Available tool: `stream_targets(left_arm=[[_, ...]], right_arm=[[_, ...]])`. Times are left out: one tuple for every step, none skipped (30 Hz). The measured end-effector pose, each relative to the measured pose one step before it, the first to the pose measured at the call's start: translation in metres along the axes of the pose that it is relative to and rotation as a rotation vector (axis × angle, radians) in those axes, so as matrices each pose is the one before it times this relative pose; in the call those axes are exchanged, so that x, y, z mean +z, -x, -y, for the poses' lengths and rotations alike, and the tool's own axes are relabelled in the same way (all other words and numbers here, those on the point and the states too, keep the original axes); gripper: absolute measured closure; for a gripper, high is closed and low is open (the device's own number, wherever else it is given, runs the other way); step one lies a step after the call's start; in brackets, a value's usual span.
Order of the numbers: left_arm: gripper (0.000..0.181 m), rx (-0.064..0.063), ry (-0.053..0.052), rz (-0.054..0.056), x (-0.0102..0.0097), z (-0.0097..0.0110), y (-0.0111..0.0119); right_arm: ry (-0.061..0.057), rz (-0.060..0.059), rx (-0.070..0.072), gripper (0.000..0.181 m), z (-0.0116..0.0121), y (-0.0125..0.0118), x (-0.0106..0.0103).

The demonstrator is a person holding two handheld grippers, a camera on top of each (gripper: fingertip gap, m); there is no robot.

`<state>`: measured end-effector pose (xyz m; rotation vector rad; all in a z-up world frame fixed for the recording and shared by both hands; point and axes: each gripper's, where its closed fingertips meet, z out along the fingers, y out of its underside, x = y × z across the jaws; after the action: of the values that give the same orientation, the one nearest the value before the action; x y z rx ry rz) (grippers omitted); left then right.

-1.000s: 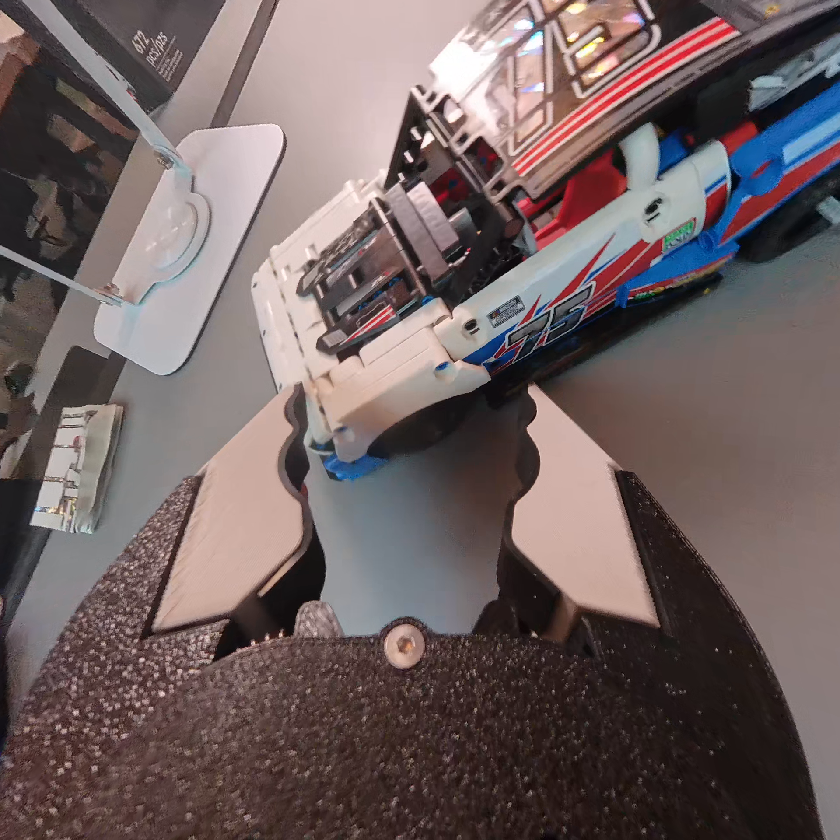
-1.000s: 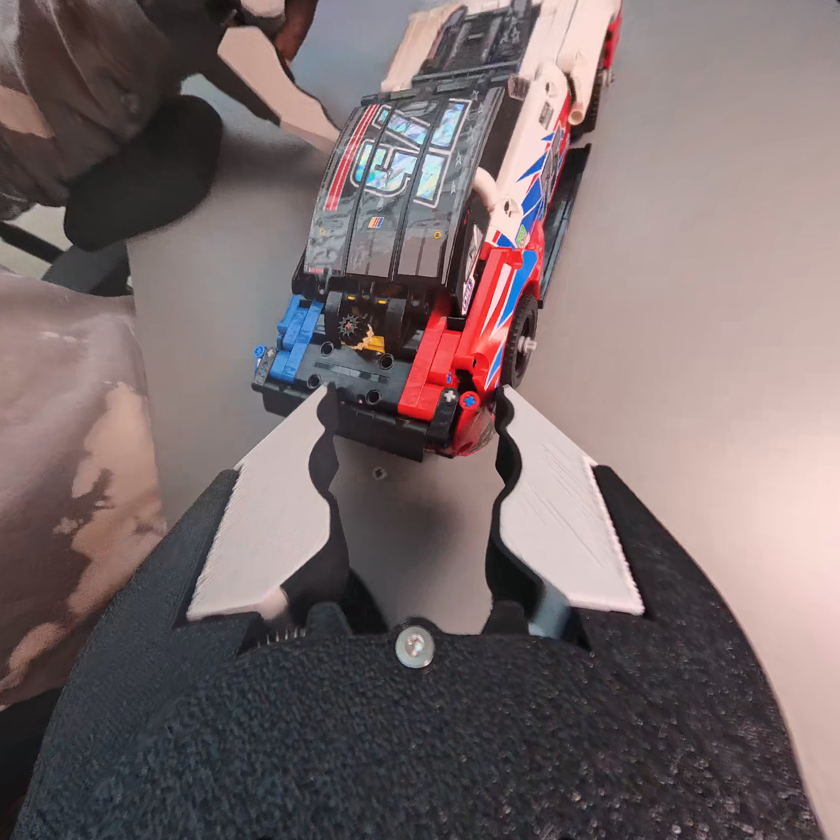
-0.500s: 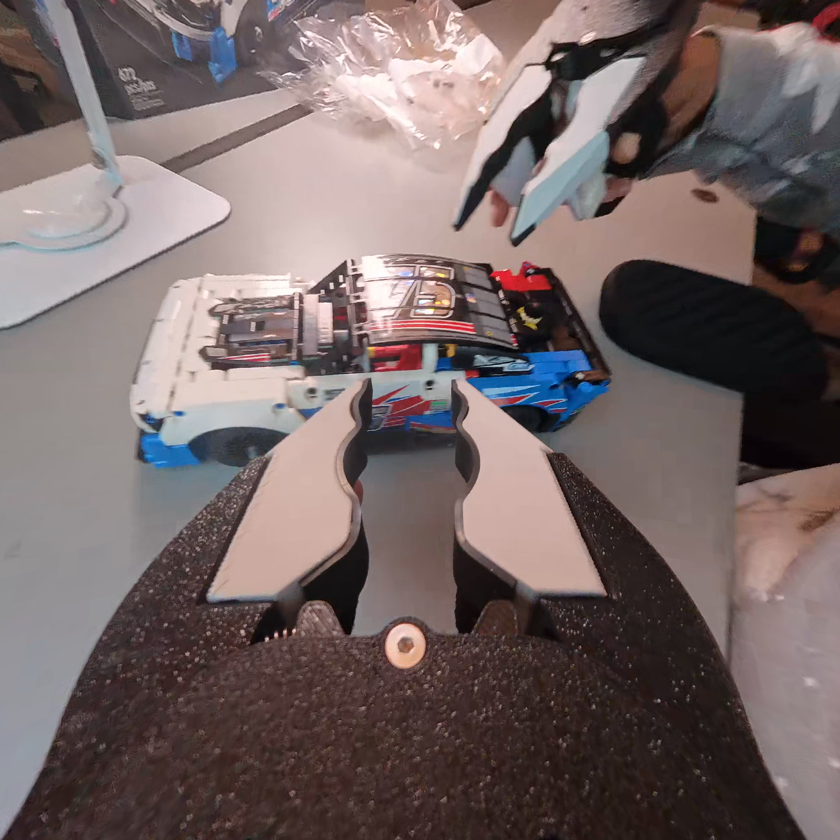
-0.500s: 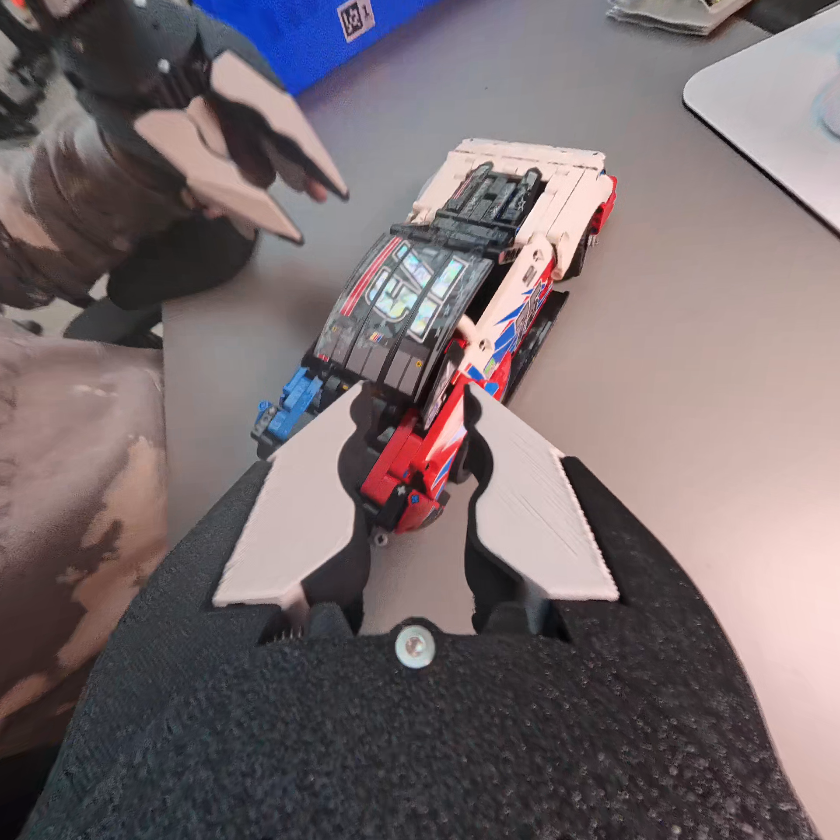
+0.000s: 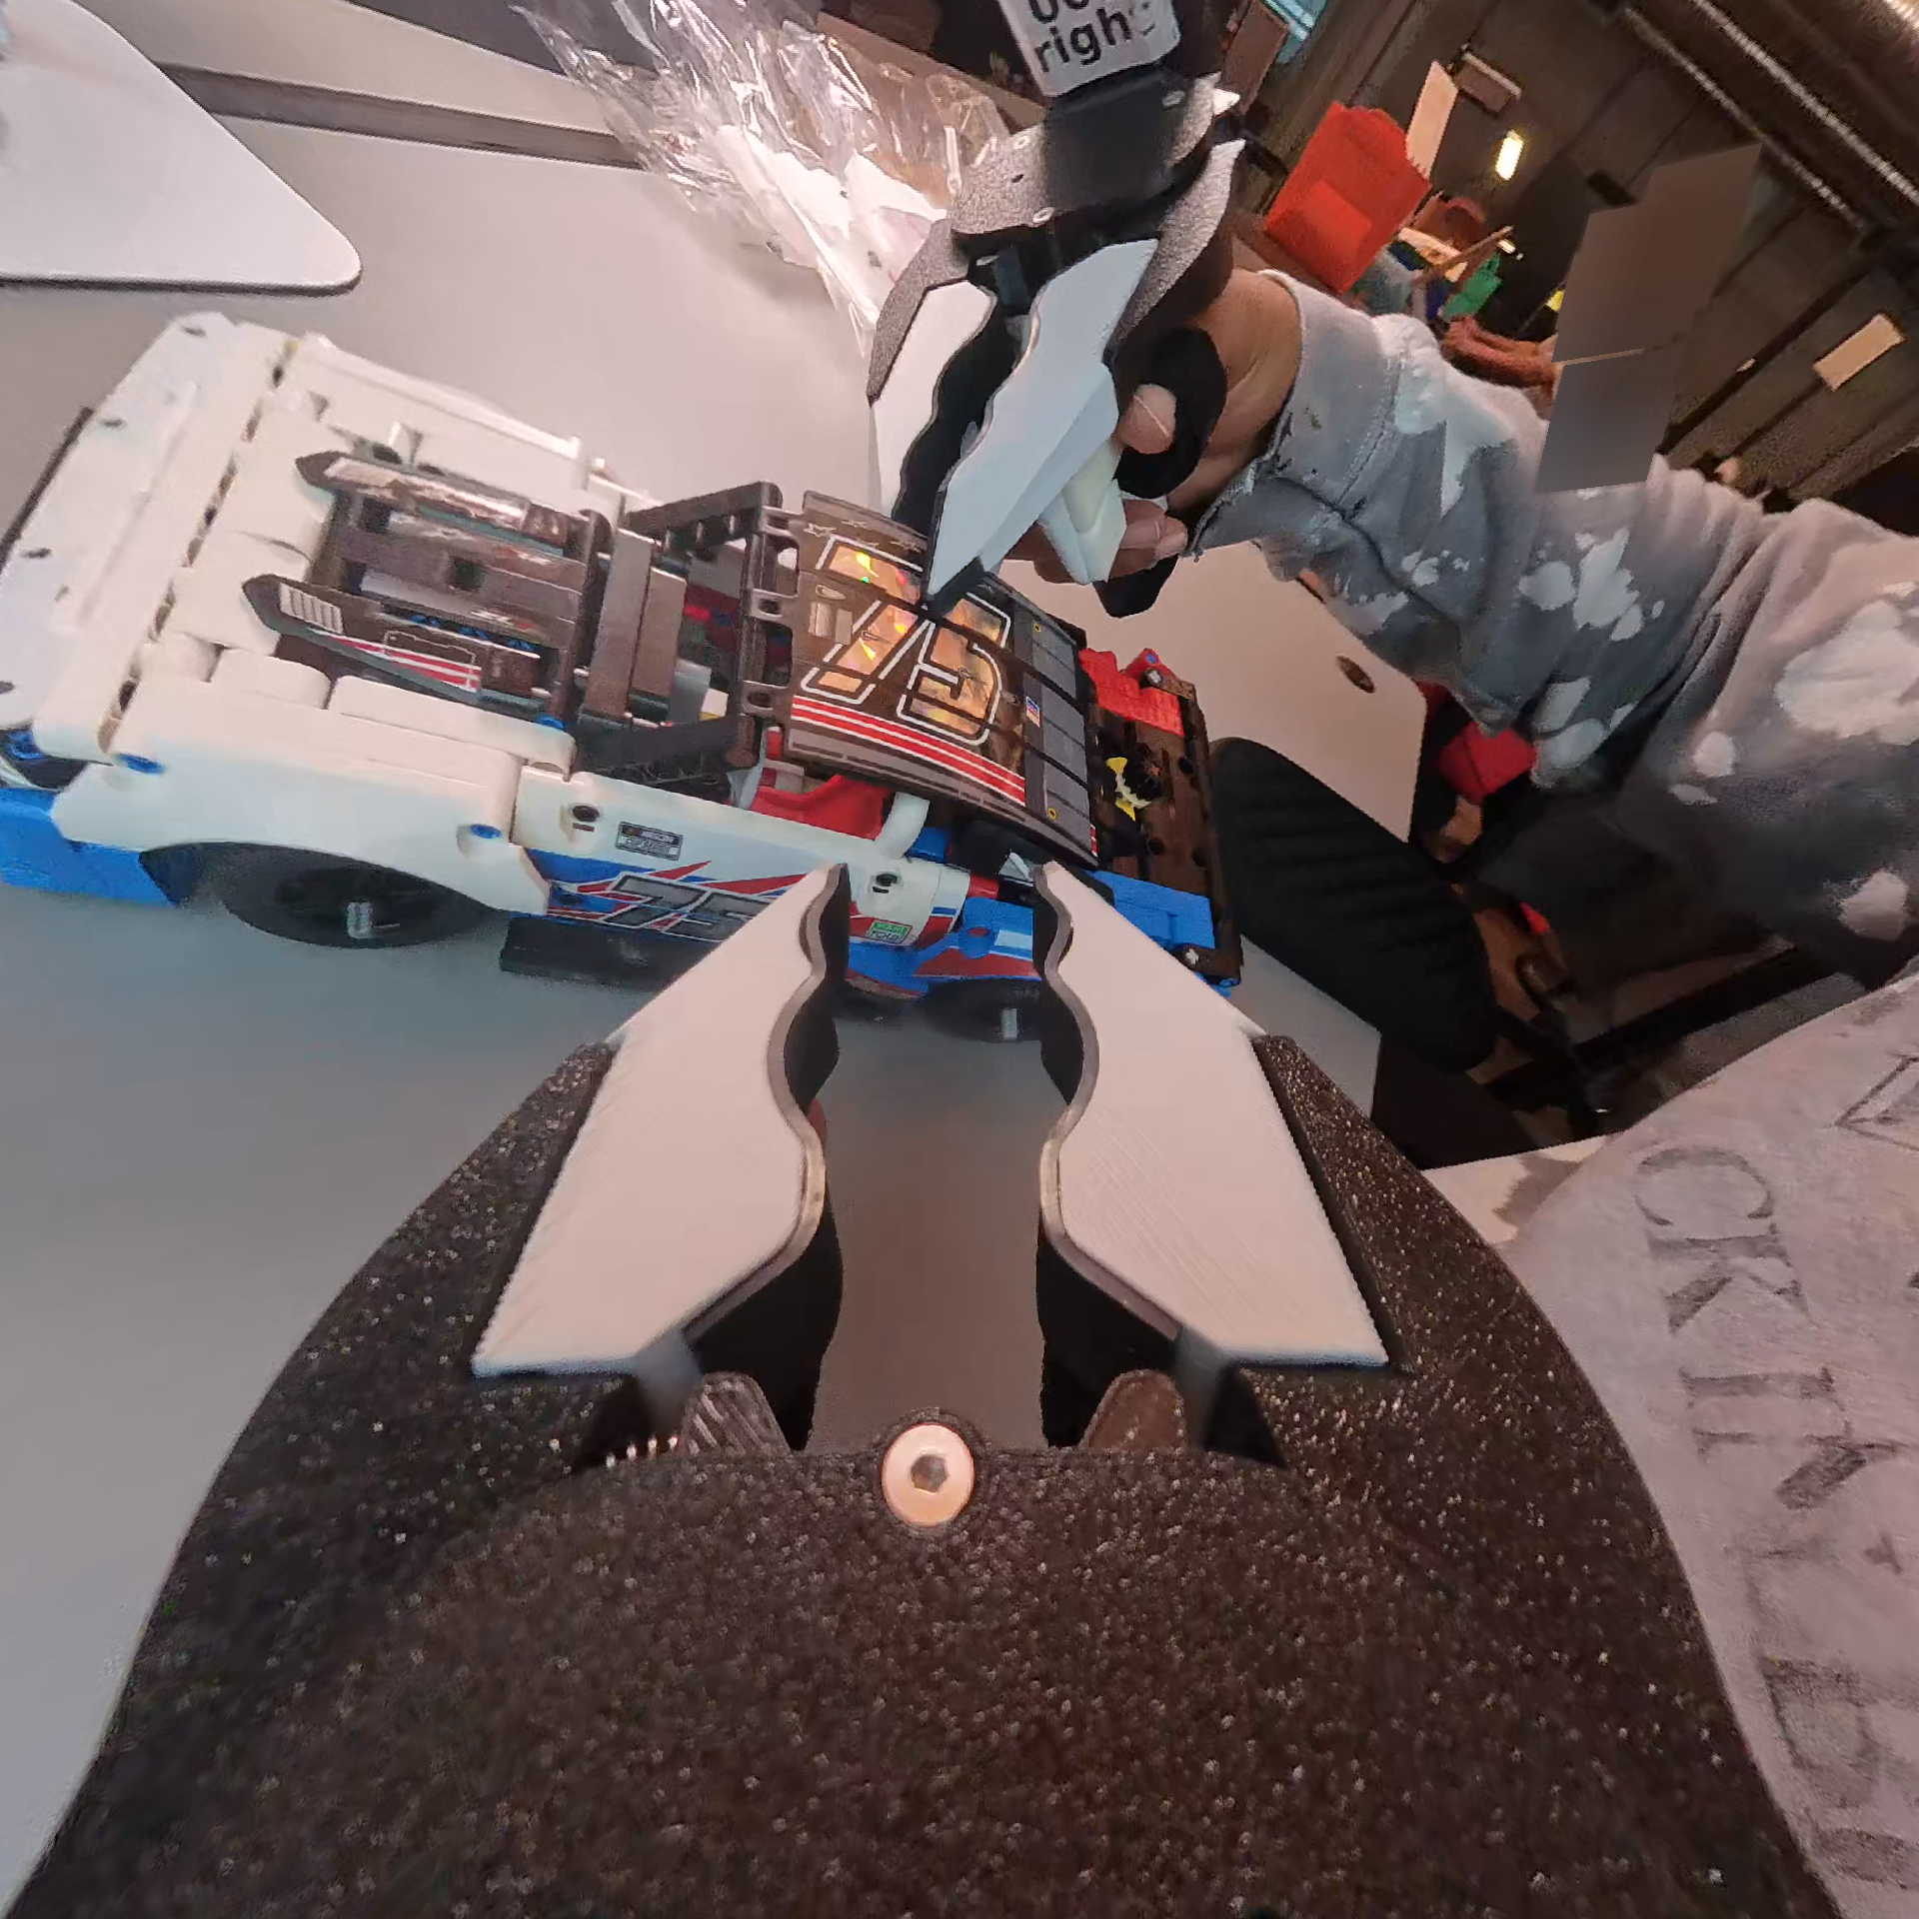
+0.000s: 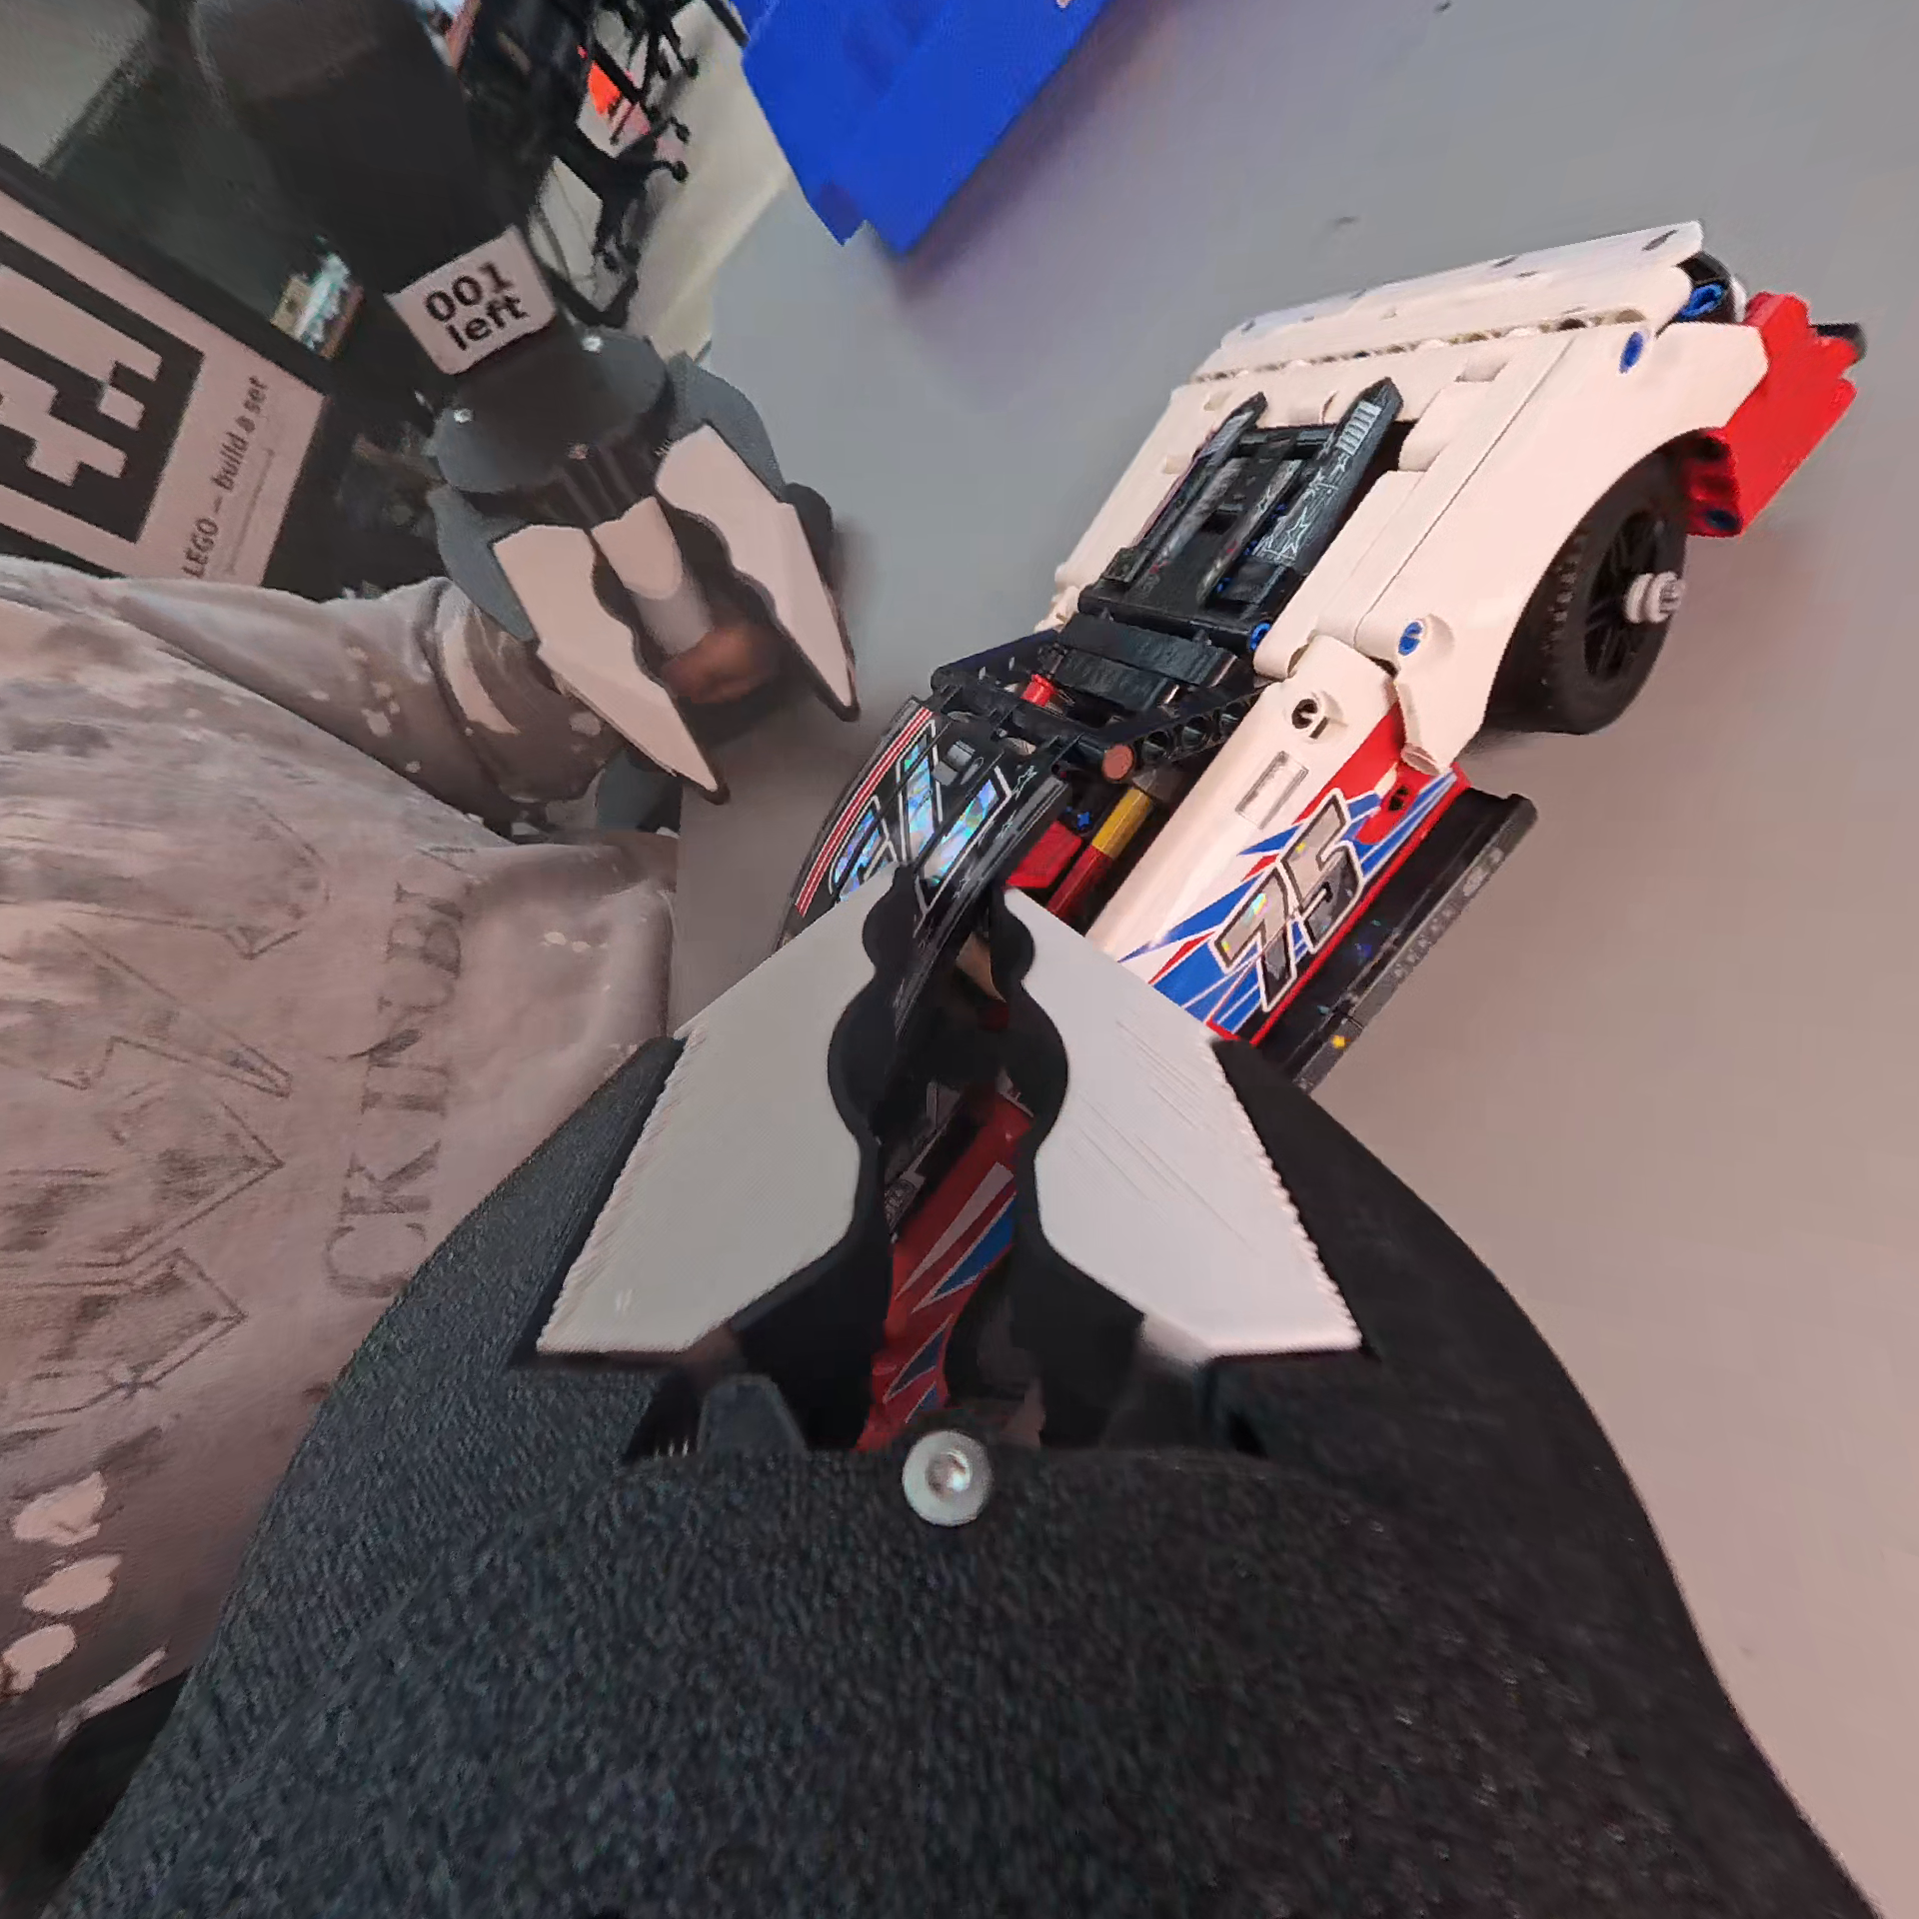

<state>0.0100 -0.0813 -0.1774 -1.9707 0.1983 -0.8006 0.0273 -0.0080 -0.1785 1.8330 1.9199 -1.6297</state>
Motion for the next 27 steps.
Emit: stream_targets(left_arm=[[0.147, -0.0319, 0.0079, -0.0195, 0.00272, -0.00111, -0.00154], [0.147, -0.0349, 0.01, -0.0194, 0.00344, -0.00145, -0.00139], [0.146, -0.0355, 0.0043, -0.0256, 0.00324, -0.00049, -0.00249], [0.146, -0.0353, -0.0059, -0.0318, 0.00227, 0.00143, -0.00355], [0.146, -0.0342, -0.01, -0.0255, 0.00105, 0.00271, -0.00275], [0.147, -0.0319, -0.0087, -0.0082, 0.0004, 0.00333, -0.00038], [0.147, -0.0151, -0.0079, -0.0066, -0.00017, 0.00365, -0.00046], [0.147, -0.0024, -0.0085, -0.0056, -0.00034, 0.00416, -0.00091], [0.147, 0.0073, -0.0094, 0.0036, -0.00066, 0.0051, -0.0002], [0.147, 0.0201, -0.0147, 0.0161, -0.00156, 0.00654, 0.00101], [0.147, 0.0313, -0.0164, 0.0262, -0.00227, 0.00745, 0.00203], [0.146, 0.0418, -0.0123, 0.0306, -0.00258, 0.00711, 0.00215], [0.143, 0.0524, -0.0088, 0.0327, -0.00274, 0.00653, 0.00202], [0.138, 0.0591, -0.0085, 0.0392, -0.00271, 0.00582, 0.00292], [0.132, 0.0623, -0.0059, 0.0453, -0.00268, 0.00464, 0.00375], [0.123, 0.0639, -0.0017, 0.0473, -0.00247, 0.00313, 0.00393], [0.114, 0.062, 0.0035, 0.048, -0.00228, 0.00122, 0.00383], [0.109, 0.0579, 0.0093, 0.0487, -0.00219, -0.00053, 0.00387], [0.104, 0.0506, 0.0148, 0.0423, -0.00177, -0.00247, 0.00292], [0.1, 0.0384, 0.0164, 0.0307, -0.00118, -0.00385, 0.00142], [0.095, 0.0244, 0.0153, 0.0228, -0.00046, -0.00465, 0.00064], [0.09, 0.0164, 0.0148, 0.016, 0.00052, -0.00566, 0.00023], [0.085, 0.0106, 0.0154, 0.009, 0.00178, -0.00651, 0.00004], [0.08, 0.0045, 0.0152, 0.0068, 0.00323, -0.00709, 0.00072], [0.075, -0.0021, 0.0152, 0.0072, 0.00427, -0.00722, 0.00168], [0.073, -0.0023, 0.0189, 0.008, 0.00494, -0.00768, 0.00231], [0.07, 0.0007, 0.0236, 0.0106, 0.00482, -0.00725, 0.00281]], right_arm=[[-0.0154, -0.0043, -0.0039, 0.17, 0.00089, 0.00469, 0.00066], [-0.015, -0.0114, -0.0025, 0.172, 0.00066, 0.00371, 0.00061], [-0.02, -0.0121, -0.0008, 0.173, 0.00086, 0.00325, 0.00011], [-0.0241, -0.0101, 0.0048, 0.174, 0.00096, 0.0031, 0.00002], [-0.0311, -0.0088, 0.0058, 0.175, 0.00113, 0.00277, -0.00032], [-0.0368, -0.0138, 0.0159, 0.176, 0.00131, 0.00109, -0.00094], [-0.0465, -0.0085, 0.0177, 0.176, 0.00211, 0.00089, -0.00159], [-0.0515, -0.006, 0.014, 0.177, 0.00285, 0.00056, -0.0021], [-0.0573, -0.0111, 0.0064, 0.177, 0.00411, 0.00004, -0.00222], [-0.066, -0.019, 0.007, 0.177, 0.00569, -0.00084, -0.00198], [-0.0736, -0.0168, 0.0236, 0.177, 0.00687, -0.00073, -0.00159], [-0.0796, -0.0122, 0.0342, 0.177, 0.00744, -0.00034, -0.0009], [-0.076, -0.0078, 0.0341, 0.178, 0.00714, 0.00051, 0.0001], [-0.0753, -0.0148, 0.0359, 0.178, 0.00665, -0.00013, 0.00156], [-0.0647, -0.0189, 0.0301, 0.178, 0.00482, -0.00015, 0.00304], [-0.0609, -0.0288, 0.027, 0.178, 0.00319, -0.00115, 0.00407], [-0.053, -0.0294, 0.0289, 0.179, 0.00156, -0.00182, 0.00445], [-0.0516, -0.0286, 0.0284, 0.179, 0.00061, -0.00273, 0.00416], [-0.0518, -0.0322, 0.0236, 0.179, 0.00028, -0.00437, 0.00334], [-0.0583, -0.0384, 0.0185, 0.179, 0.00076, -0.00592, 0.00208], [-0.059, -0.0362, 0.0231, 0.18, 0.00079, -0.00649, 0.00103], [-0.0464, -0.0223, 0.0354, 0.18, -0.00034, -0.00578, 0.00076], [-0.0323, -0.0159, 0.0343, 0.18, -0.00205, -0.00484, 0.00044], [-0.0164, -0.0183, 0.0276, 0.179, -0.00411, -0.00515, 0.00049], [-0.0104, -0.0202, 0.0293, 0.179, -0.00458, -0.00582, 0.0005], [-0.0358, 0.0147, 0.0394, 0.178, 0.00054, -0.00127, -0.00149], [-0.0031, 0.0058, 0.0395, 0.178, -0.00216, -0.00179, -0.00081]])
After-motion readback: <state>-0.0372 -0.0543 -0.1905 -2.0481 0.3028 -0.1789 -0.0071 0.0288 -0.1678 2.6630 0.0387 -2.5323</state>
